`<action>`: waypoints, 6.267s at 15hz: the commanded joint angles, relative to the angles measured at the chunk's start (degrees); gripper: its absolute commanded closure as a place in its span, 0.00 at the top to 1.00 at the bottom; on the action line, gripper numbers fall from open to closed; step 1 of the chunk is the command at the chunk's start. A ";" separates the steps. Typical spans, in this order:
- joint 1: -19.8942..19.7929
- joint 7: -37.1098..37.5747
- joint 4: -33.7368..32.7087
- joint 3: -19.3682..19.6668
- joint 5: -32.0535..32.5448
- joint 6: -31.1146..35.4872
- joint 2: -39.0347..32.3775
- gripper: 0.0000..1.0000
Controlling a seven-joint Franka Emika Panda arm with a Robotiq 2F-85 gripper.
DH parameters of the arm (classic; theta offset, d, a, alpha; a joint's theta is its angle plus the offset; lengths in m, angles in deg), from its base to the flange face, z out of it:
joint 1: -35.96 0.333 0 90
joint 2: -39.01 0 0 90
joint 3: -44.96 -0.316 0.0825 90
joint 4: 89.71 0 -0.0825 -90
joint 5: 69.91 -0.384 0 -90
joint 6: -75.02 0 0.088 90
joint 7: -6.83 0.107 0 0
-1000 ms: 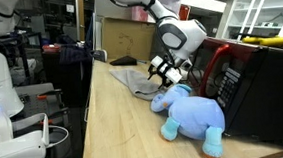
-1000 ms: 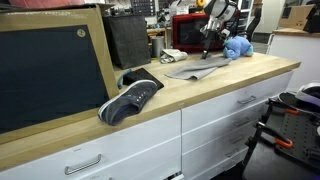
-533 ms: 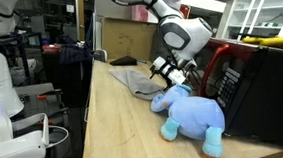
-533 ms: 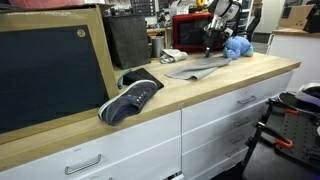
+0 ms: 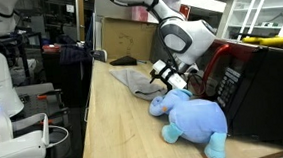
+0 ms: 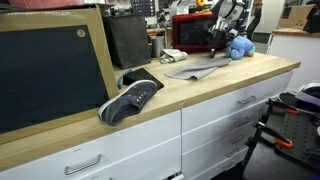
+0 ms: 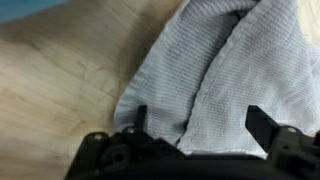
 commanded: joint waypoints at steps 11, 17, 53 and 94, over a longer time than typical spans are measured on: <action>1.87 0.05 11.19 0.89 -1.69 0.02 8.94 1.00; 3.88 1.13 14.36 0.37 -5.09 5.14 8.35 1.00; 4.21 11.32 0.64 1.58 -10.86 3.12 2.28 1.00; -2.46 15.42 -15.41 1.51 -9.68 -5.18 -3.97 0.81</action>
